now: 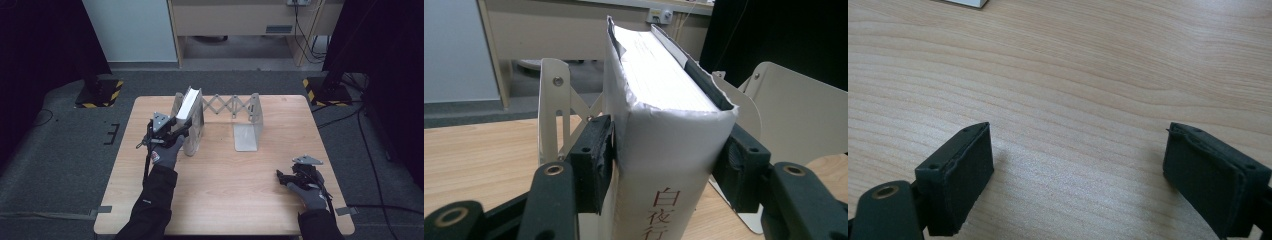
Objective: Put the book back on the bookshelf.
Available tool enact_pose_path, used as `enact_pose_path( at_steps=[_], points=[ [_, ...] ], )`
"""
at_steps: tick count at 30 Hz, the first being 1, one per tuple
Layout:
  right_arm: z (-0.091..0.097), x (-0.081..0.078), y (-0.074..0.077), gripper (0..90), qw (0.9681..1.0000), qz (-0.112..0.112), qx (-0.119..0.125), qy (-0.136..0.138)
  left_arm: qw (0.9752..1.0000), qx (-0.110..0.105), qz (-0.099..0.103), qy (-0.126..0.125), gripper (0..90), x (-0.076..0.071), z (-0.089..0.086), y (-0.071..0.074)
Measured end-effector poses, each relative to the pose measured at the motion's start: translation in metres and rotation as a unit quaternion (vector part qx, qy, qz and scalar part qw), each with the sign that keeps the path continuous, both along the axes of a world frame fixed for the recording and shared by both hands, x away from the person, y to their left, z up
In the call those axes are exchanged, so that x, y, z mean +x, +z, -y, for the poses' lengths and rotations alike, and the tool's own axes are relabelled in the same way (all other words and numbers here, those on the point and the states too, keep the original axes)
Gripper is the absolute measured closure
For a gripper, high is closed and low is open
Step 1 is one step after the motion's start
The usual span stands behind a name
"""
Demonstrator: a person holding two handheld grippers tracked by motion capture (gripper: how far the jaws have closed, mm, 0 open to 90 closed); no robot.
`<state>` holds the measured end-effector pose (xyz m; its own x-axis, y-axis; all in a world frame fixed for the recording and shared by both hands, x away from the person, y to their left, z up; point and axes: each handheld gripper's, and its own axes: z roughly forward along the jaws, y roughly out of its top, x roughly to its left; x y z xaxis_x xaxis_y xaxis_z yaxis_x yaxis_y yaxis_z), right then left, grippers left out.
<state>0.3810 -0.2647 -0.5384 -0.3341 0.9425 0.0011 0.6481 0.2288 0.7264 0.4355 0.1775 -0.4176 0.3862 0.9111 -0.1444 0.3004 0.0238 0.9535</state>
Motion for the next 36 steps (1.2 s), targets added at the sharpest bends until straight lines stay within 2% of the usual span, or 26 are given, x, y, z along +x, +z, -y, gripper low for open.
enact_pose_path(
  at_steps=[4,7,12,15,20,24,29,36],
  points=[
    [0.0,0.0,0.0,12.8,1.0,0.0,0.0,0.0,0.9999,-0.008,0.008,0.008,44.9,0.001,0.003,-0.003],
    [0.0,0.0,0.0,12.9,1.0,0.0,0.0,-0.001,0.9998,-0.018,0.0,-0.005,42.9,0.0,0.001,-0.005],
    [0.0,0.0,0.0,12.8,1.0,0.0,0.0,-0.001,0.9995,-0.001,-0.021,-0.022,44.5,-0.015,-0.002,-0.02],
    [0.0,0.0,0.0,12.8,1.0,0.001,0.0,-0.002,0.9992,0.002,-0.03,-0.027,45.4,-0.017,0.0,-0.026],
    [0.0,0.0,0.0,12.8,1.0,0.001,0.0,-0.002,0.9985,-0.002,-0.042,-0.034,45.0,-0.012,0.008,-0.032],
    [0.0,0.0,0.0,12.8,1.0,0.0,0.0,-0.002,0.9989,0.009,-0.038,-0.027,44.4,-0.009,0.016,-0.031],
    [-0.001,0.0,0.0,12.8,1.0,0.0,0.0,-0.001,0.9989,0.01,-0.036,-0.028,44.2,-0.003,0.017,-0.031],
    [0.0,0.0,0.0,12.8,1.0,0.0,0.001,-0.001,0.9984,0.005,-0.04,-0.041,43.4,0.008,0.013,-0.031]
  ],
)
